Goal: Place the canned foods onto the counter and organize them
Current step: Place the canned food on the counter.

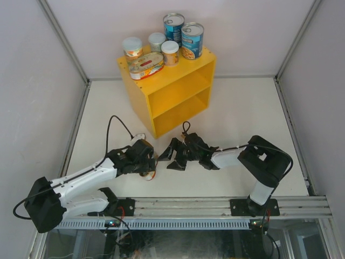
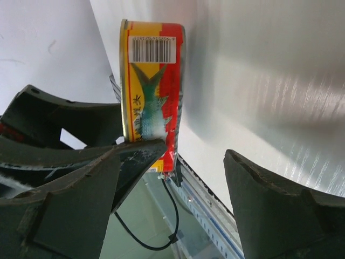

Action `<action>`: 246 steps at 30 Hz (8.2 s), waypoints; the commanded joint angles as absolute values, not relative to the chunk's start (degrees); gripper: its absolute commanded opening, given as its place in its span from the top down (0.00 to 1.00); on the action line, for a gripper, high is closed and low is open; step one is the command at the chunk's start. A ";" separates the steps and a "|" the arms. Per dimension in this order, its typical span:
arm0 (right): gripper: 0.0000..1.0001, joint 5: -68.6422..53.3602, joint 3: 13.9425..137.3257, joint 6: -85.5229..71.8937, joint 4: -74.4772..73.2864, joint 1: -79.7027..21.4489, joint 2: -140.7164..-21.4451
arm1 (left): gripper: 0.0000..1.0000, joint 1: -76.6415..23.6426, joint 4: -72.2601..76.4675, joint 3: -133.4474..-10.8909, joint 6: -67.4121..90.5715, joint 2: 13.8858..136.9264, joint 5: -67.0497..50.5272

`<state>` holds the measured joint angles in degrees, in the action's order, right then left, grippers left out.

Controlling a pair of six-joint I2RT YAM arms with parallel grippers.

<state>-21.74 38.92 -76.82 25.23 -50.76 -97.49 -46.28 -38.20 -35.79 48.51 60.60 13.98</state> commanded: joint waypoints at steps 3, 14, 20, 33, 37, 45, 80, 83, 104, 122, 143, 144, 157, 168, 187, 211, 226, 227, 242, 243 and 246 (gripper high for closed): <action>0.22 -22.12 41.86 -77.49 31.70 -51.15 -99.88 | 0.70 -47.39 -35.26 -37.87 48.69 58.91 15.08; 0.21 -22.63 44.21 -76.95 31.26 -51.07 -102.40 | 0.70 -49.32 -34.89 -39.55 49.04 60.13 15.18; 0.21 -23.07 44.56 -77.23 32.22 -51.05 -103.72 | 0.70 -50.13 -34.81 -40.91 49.14 60.54 15.38; 0.21 -24.13 47.88 -76.38 32.14 -51.06 -106.38 | 0.71 -51.97 -35.25 -42.98 47.99 60.55 15.12; 0.23 -24.31 48.60 -75.91 32.01 -51.06 -106.39 | 0.71 -52.78 -35.82 -43.80 47.99 60.69 15.18; 0.31 -24.64 48.49 -75.36 32.30 -51.23 -105.55 | 0.71 -54.34 -37.01 -45.57 47.59 59.97 16.52; 0.88 -17.85 48.74 -66.10 11.13 -51.23 -78.25 | 0.45 -62.80 -40.13 -52.59 53.30 49.63 20.72; 0.89 -17.12 50.60 -65.65 8.96 -51.57 -76.63 | 0.42 -63.39 -39.82 -53.48 53.26 48.64 20.76; 0.96 -16.43 72.83 -64.08 -2.28 -49.69 -73.10 | 0.46 -65.22 -45.72 -78.02 45.64 51.14 28.35; 0.97 -22.90 99.36 -63.51 -8.39 -40.52 -86.44 | 0.51 -49.74 -47.02 -101.35 28.25 63.81 26.11; 1.00 -21.30 104.28 -68.66 -1.59 -35.75 -95.51 | 0.45 -32.64 -45.67 -111.15 16.80 74.47 14.52; 1.00 -20.94 104.28 -69.00 -1.08 -35.69 -95.75 | 0.45 -32.22 -45.70 -111.57 16.60 74.93 14.38; 1.00 -14.09 104.68 -69.88 1.27 -36.51 -97.44 | 0.31 -29.31 -46.30 -115.14 16.19 80.00 11.90; 1.00 -9.84 105.01 -70.17 1.75 -37.68 -98.42 | 0.20 -28.13 -47.35 -115.06 16.32 80.07 11.77; 1.00 -2.41 100.47 -70.05 1.94 -39.97 -95.86 | 0.17 -28.12 -41.11 -105.21 18.64 70.85 12.99; 1.00 3.07 97.17 -72.45 1.38 -41.34 -93.97 | 0.21 -28.21 -27.87 -78.04 18.43 51.70 5.69; 1.00 3.48 95.52 -76.44 2.40 -41.13 -92.57 | 0.19 -28.21 -27.25 -76.28 10.22 52.98 2.69; 1.00 3.78 95.01 -77.03 2.77 -41.07 -92.36 | 0.19 -28.21 -26.70 -76.21 9.81 53.15 2.64; 1.00 5.58 93.99 -81.00 3.43 -40.72 -92.88 | 0.19 -28.15 -22.71 -76.55 7.92 56.56 0.05; 1.00 5.67 94.11 -81.17 3.48 -40.65 -92.94 | 0.19 -28.15 -22.49 -76.43 7.85 56.53 0.04; 1.00 5.84 94.77 -81.42 3.15 -40.61 -93.37 | 0.18 -28.16 -21.91 -76.22 7.53 56.94 -0.03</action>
<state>4.64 93.03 -79.09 -2.39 -40.84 -95.68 -28.36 -25.45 -76.64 9.34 56.97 1.21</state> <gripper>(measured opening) 0.473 0.812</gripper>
